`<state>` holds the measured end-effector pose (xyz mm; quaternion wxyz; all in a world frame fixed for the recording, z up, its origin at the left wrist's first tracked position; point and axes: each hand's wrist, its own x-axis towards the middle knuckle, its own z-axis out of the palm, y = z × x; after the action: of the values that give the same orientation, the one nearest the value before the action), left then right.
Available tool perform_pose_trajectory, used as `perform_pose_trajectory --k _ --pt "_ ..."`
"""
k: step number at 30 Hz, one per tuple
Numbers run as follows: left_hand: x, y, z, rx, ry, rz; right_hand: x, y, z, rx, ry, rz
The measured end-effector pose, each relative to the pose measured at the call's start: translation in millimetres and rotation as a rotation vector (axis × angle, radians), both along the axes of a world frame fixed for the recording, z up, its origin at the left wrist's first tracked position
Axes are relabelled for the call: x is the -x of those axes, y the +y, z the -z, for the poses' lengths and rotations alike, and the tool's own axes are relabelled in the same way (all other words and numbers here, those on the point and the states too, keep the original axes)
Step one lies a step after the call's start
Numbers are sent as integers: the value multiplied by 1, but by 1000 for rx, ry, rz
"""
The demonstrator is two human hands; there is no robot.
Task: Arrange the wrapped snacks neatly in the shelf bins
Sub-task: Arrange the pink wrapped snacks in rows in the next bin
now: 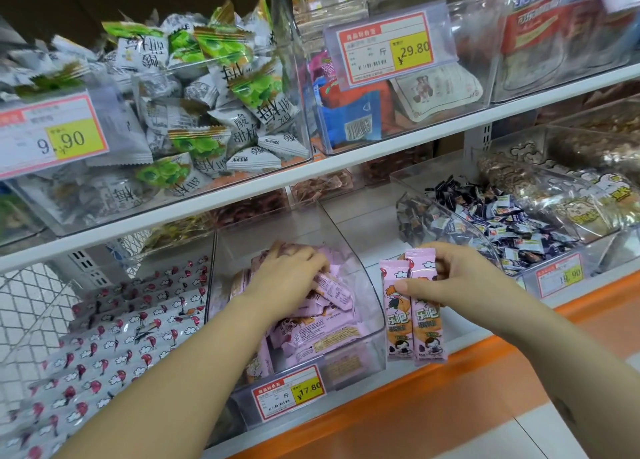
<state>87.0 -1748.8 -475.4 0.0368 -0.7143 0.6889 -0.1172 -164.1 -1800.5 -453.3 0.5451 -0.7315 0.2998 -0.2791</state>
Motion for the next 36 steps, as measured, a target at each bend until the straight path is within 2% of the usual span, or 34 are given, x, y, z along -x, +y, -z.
perform_pose_trajectory --k 2,6,9,14,16,17,20,22,23,25,27,29,33,36 --pt "-4 2 -4 27 52 -26 1 0 0 -8 -4 3" --pt "-14 1 -8 -46 143 -62 1 1 0 -4 4 -10" --pt "-17 2 -10 5 301 -80 2 1 0 -12 -2 -11" --pt "-13 10 -21 345 659 -236 1 -1 0 -13 -4 -8" --pt "-20 6 -22 535 718 -309 0 -1 0 -9 -2 -5" --pt "-24 5 -22 567 715 -360 0 -1 -1 -10 -1 -3" --pt "-31 5 -15 416 524 -515 -1 0 -1 -2 4 -4" --pt "-21 7 -13 364 439 -428 -1 0 -1 1 6 -7" --pt "-12 8 -15 348 457 -318 -1 0 -1 4 9 -6" --pt "6 13 -20 204 632 -103 -1 0 -1 4 5 -9" --pt "19 15 -20 -130 789 -25 -1 0 -1 -7 -5 -11" --pt "24 15 -15 -410 770 -41 -2 1 0 -15 -8 -11" --pt "29 10 -3 -559 700 -93 -2 1 -1 -16 -15 -23" --pt "32 6 -1 -618 733 -116 -2 1 0 -2 -11 -24"
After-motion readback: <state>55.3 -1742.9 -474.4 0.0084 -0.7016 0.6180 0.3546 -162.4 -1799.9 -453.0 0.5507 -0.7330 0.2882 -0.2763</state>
